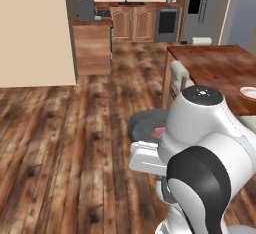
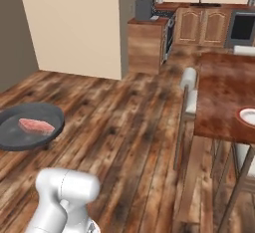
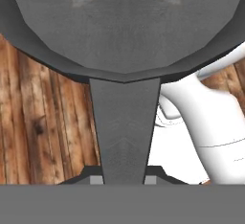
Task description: Pick up the pan with the steak in it and place it on the dining table. Then place the steak on the plate.
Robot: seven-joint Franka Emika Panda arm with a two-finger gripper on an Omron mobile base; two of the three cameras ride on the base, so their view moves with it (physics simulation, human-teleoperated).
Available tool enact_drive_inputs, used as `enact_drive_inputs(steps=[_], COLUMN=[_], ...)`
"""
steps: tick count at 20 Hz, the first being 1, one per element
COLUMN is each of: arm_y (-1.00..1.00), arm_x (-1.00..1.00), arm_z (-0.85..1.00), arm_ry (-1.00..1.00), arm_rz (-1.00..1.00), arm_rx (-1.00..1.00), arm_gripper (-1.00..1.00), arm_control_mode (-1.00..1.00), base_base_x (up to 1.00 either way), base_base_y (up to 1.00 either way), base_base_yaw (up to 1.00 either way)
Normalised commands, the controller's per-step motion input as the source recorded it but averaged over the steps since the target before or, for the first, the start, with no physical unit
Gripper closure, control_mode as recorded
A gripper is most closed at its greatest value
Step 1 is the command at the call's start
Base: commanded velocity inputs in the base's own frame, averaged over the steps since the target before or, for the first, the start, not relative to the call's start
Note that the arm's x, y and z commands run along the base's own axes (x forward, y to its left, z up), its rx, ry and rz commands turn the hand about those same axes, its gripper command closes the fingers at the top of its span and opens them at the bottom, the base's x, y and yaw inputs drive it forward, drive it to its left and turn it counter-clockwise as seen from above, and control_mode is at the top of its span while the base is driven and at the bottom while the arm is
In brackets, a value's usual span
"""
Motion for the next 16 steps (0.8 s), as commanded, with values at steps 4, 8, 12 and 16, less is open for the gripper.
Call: enact_drive_inputs(steps=[4, 8, 12, 16], arm_y=[0.00, 0.00, 0.00, 0.00], arm_x=[0.00, 0.00, 0.00, 0.00], arm_z=[0.00, 0.00, 0.00, 0.00], arm_ry=[0.00, 0.00, 0.00, 0.00], arm_rz=[0.00, 0.00, 0.00, 0.00], arm_rx=[0.00, 0.00, 0.00, 0.00], arm_gripper=[1.00, 1.00, 1.00, 1.00], arm_control_mode=[1.00, 1.00, 1.00, 1.00], base_base_x=[0.18, 0.42, 0.80, 0.98], base_base_y=[0.51, 0.36, 0.43, 0.50], base_base_yaw=[0.03, 0.00, -0.01, -0.03])
